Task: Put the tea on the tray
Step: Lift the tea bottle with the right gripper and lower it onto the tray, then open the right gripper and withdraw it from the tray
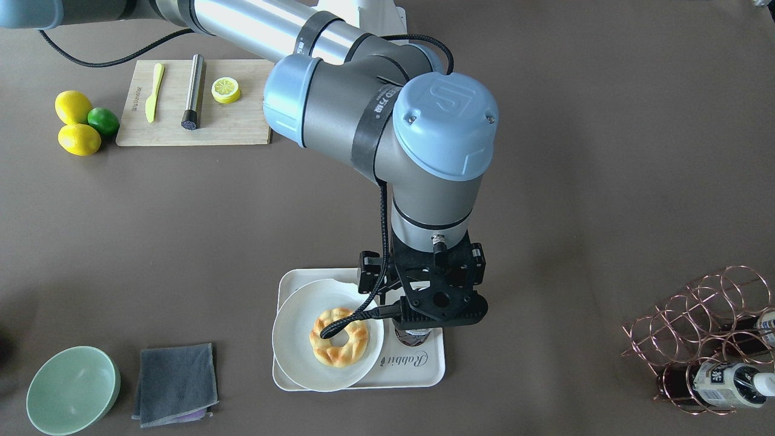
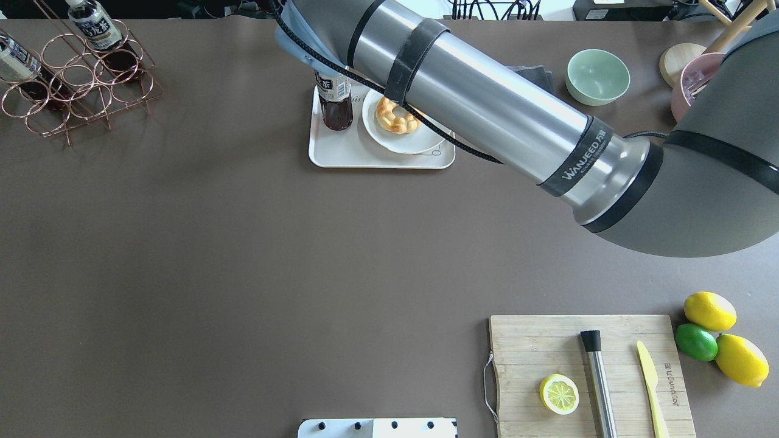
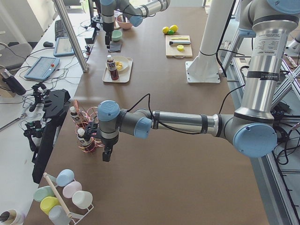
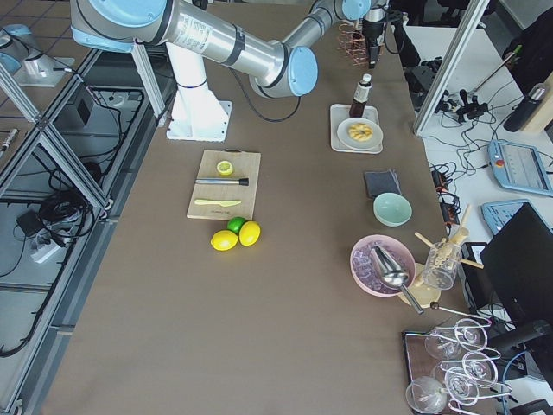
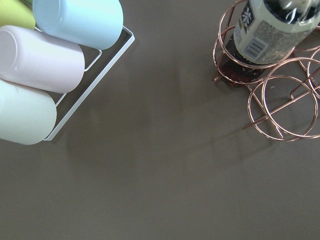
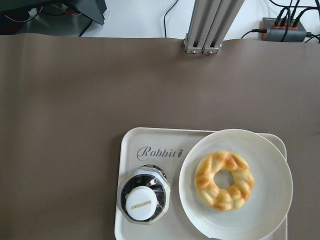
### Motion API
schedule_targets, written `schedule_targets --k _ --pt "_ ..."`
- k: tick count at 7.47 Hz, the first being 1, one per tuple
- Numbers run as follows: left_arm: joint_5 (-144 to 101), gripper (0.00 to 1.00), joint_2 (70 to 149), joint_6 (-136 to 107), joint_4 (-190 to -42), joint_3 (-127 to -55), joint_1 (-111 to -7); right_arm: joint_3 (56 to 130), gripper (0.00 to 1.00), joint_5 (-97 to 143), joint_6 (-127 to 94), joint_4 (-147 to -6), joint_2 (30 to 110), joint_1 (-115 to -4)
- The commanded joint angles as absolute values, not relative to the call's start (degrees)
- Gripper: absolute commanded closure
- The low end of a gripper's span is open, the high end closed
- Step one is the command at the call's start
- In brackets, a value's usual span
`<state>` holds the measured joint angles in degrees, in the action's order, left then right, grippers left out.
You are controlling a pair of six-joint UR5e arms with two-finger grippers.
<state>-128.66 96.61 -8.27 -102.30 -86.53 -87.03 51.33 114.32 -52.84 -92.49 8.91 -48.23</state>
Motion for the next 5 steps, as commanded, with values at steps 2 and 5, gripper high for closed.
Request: schedule_targets --k 2,5 --pt "-128.58 0.02 97.21 -8.26 -101.95 -87.18 -87.27 80.59 0.00 117.07 -40.93 -120.17 22.96 -54.91" --pt "-128.67 0.02 96.77 -8.26 -102.30 -87.71 -87.36 103.50 0.00 117.16 -19.60 -125.68 49.85 -62.63"
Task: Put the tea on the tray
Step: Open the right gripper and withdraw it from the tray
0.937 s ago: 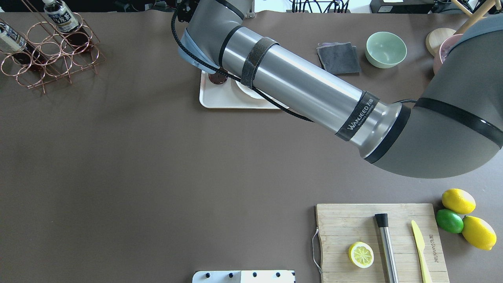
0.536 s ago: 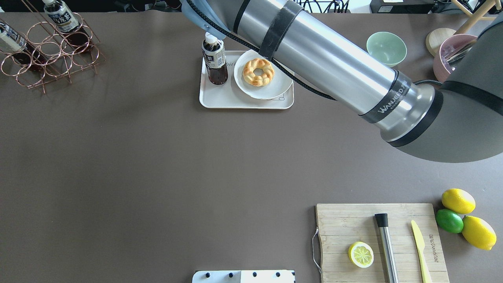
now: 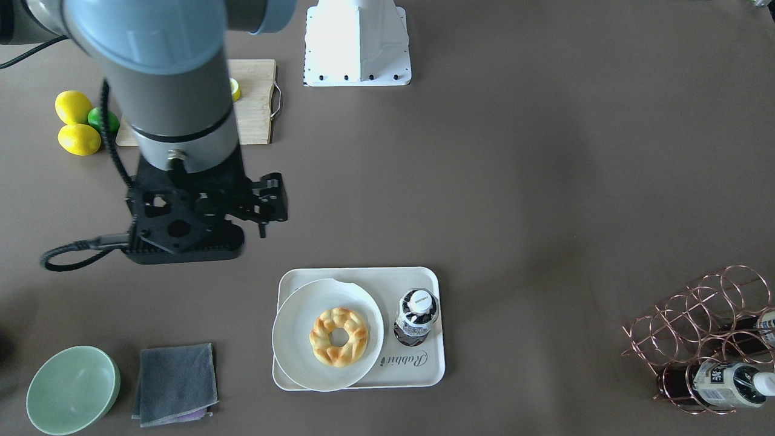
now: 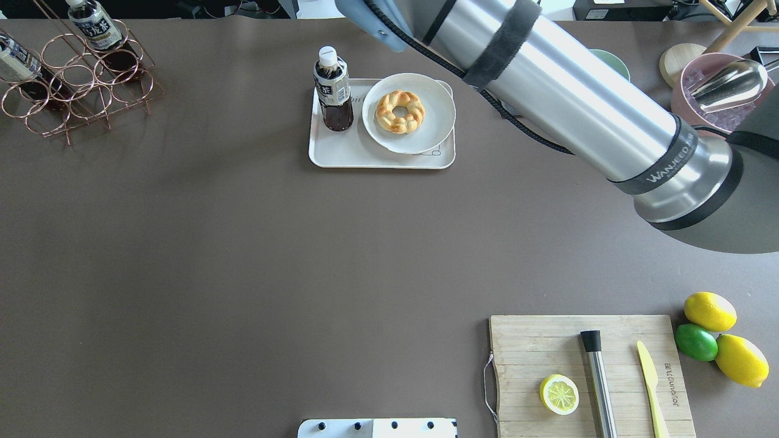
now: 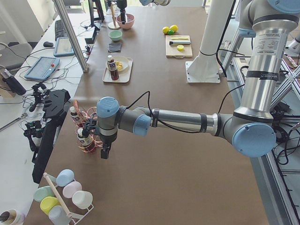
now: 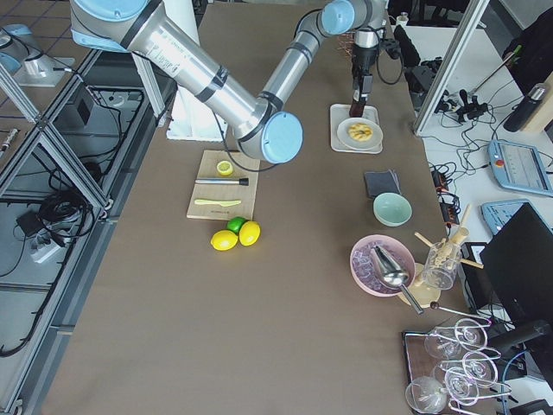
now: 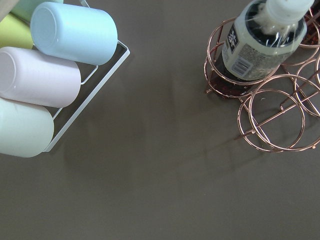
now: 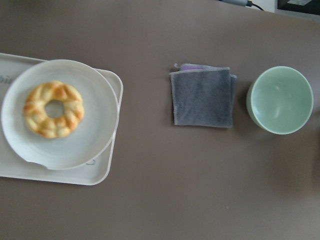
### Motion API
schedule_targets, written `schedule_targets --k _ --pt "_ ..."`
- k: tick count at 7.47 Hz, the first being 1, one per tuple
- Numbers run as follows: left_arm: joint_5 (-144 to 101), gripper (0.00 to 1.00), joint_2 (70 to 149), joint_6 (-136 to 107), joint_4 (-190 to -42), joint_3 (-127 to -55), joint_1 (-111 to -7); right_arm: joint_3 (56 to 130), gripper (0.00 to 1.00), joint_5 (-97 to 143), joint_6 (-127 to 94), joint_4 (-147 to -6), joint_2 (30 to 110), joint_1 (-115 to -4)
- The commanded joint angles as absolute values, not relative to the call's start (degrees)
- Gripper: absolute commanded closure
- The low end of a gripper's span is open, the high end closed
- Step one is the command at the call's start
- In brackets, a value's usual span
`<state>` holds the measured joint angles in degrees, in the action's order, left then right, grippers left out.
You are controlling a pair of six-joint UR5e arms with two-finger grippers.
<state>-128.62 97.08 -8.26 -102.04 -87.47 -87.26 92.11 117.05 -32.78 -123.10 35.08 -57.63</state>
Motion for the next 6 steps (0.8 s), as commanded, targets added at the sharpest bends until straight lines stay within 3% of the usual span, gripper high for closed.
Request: schedule_targets --k 1,6 --pt "-128.67 0.02 97.03 -8.26 -102.39 -87.63 -87.28 104.84 0.00 117.16 -12.99 -125.77 55.49 -66.58" --pt "-125.10 0.02 98.00 -8.17 -101.95 -85.09 -86.84 103.98 0.00 120.03 9.05 -117.02 74.84 -80.22"
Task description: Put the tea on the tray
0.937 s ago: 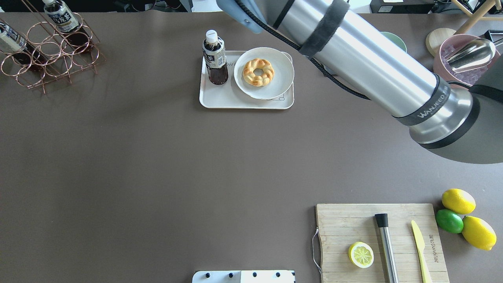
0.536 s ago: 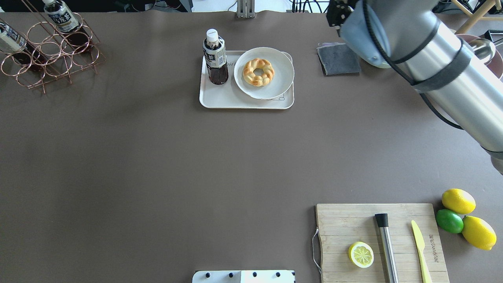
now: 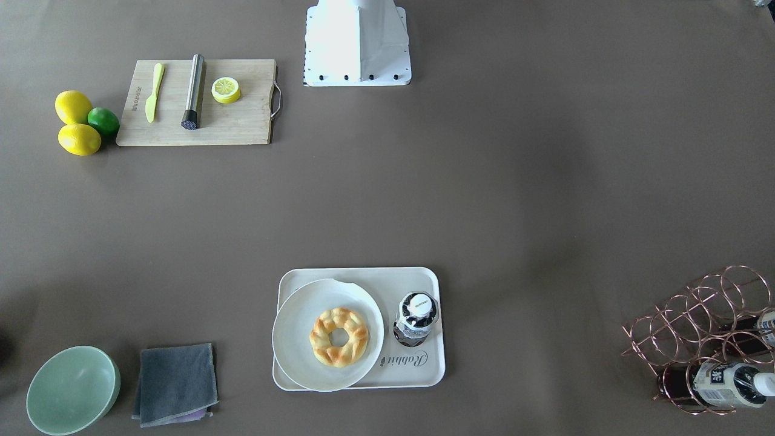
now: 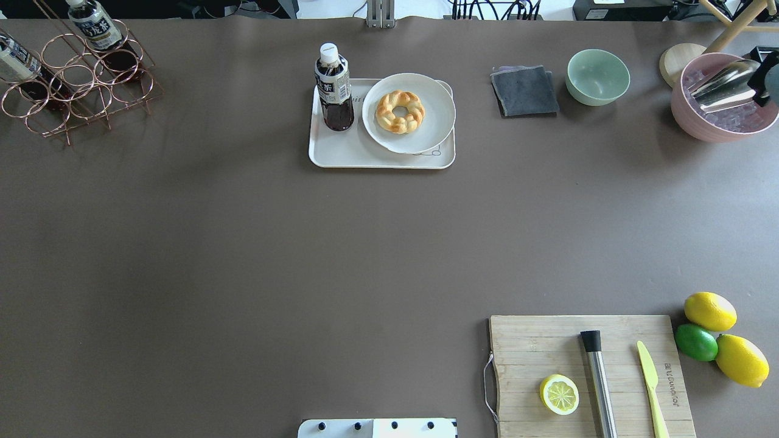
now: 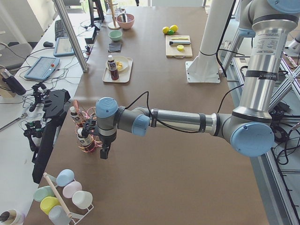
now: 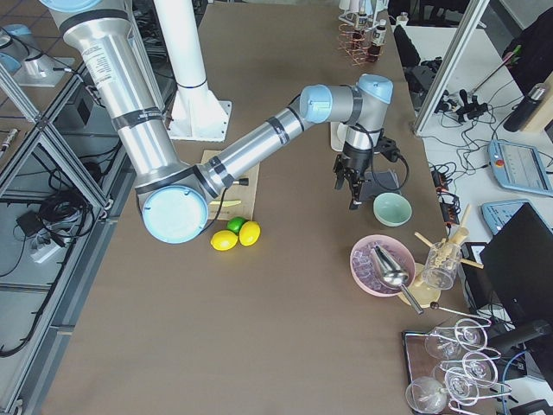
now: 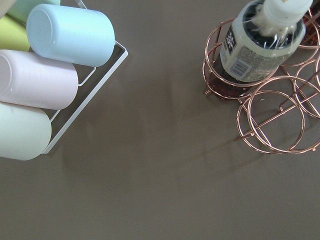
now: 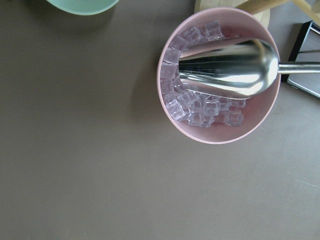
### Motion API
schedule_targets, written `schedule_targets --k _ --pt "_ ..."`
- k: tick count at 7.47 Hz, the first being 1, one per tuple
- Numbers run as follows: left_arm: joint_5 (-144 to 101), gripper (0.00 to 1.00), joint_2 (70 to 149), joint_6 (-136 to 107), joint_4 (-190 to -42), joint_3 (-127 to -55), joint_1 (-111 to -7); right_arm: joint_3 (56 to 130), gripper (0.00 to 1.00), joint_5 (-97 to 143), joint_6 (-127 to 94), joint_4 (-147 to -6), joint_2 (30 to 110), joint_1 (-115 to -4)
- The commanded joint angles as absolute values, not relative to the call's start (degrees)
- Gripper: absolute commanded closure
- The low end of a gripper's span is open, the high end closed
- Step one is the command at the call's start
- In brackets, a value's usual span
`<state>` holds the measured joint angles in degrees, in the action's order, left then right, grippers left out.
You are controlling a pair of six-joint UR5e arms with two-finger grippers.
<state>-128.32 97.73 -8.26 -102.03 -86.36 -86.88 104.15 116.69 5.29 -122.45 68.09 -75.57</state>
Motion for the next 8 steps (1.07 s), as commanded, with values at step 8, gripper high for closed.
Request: schedule_targets --k 8 --pt "-137.64 0.02 97.03 5.24 -90.04 -87.53 -91.92 97.77 0.00 130.08 14.06 -109.10 86.57 -89.82"
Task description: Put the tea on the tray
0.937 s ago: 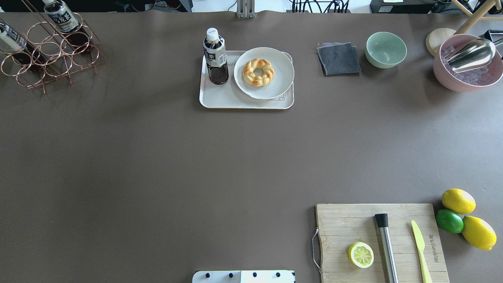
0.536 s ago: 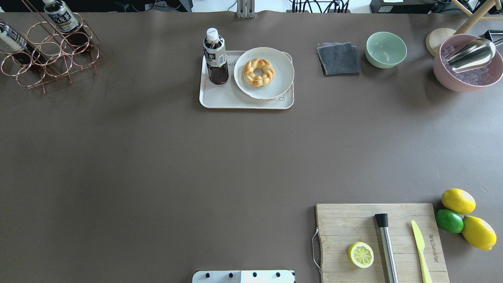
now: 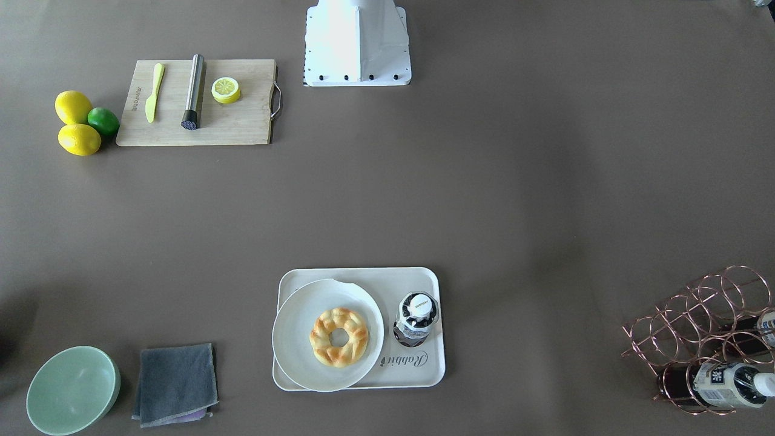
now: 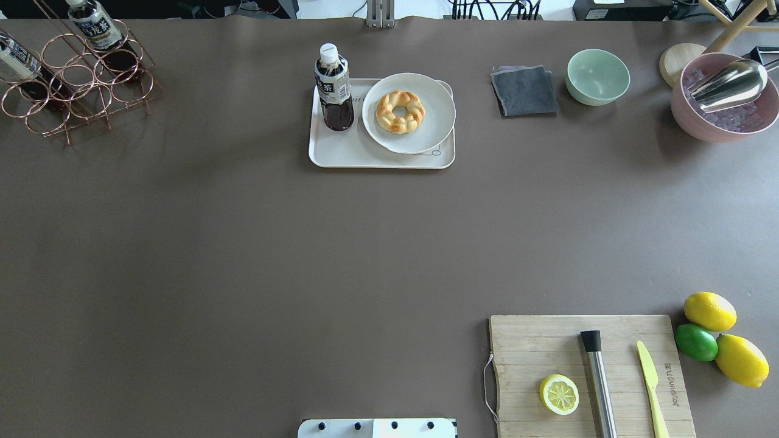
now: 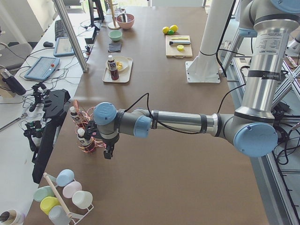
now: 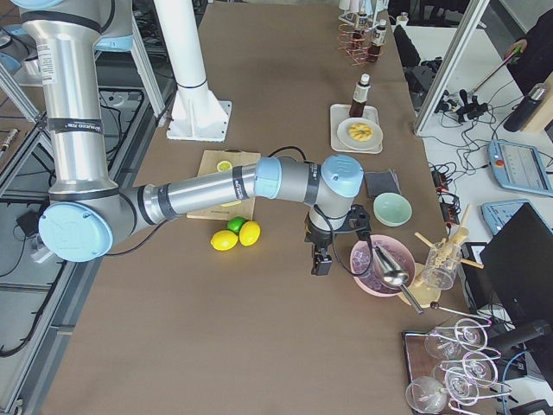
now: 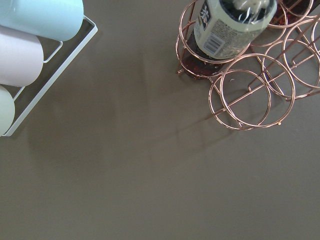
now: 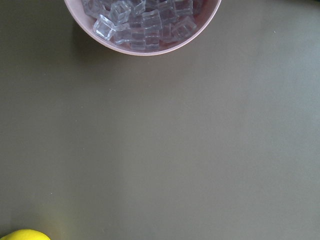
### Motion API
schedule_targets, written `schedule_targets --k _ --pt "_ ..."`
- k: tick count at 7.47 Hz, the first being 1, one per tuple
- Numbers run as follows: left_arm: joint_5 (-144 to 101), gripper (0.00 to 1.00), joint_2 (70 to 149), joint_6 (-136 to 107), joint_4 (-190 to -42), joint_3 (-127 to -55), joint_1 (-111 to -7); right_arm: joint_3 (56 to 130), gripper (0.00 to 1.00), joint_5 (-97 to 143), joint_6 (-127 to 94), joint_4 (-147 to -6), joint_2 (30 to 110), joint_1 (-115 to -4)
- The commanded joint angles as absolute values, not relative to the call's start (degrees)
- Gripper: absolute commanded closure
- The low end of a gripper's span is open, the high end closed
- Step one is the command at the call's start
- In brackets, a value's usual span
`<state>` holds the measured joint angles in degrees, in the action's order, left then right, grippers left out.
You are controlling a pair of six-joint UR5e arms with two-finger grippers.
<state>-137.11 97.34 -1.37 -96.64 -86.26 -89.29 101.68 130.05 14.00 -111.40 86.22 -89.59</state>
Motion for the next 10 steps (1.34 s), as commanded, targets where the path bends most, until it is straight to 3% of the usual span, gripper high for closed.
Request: schedule_targets --k 1,3,10 --pt "-137.64 0.02 96.60 5.71 -89.22 -88.67 -92.89 92.78 0.00 130.34 13.45 -103.68 86.49 -89.82" --pt "-137.29 0.02 94.92 5.71 -89.30 -89.74 -93.34 89.48 0.00 131.21 12.49 -102.12 84.91 -89.82" --pt "-137.02 0.02 95.01 5.63 -89.47 -88.86 -93.08 90.44 0.00 132.45 10.46 -101.60 84.82 -90.44"
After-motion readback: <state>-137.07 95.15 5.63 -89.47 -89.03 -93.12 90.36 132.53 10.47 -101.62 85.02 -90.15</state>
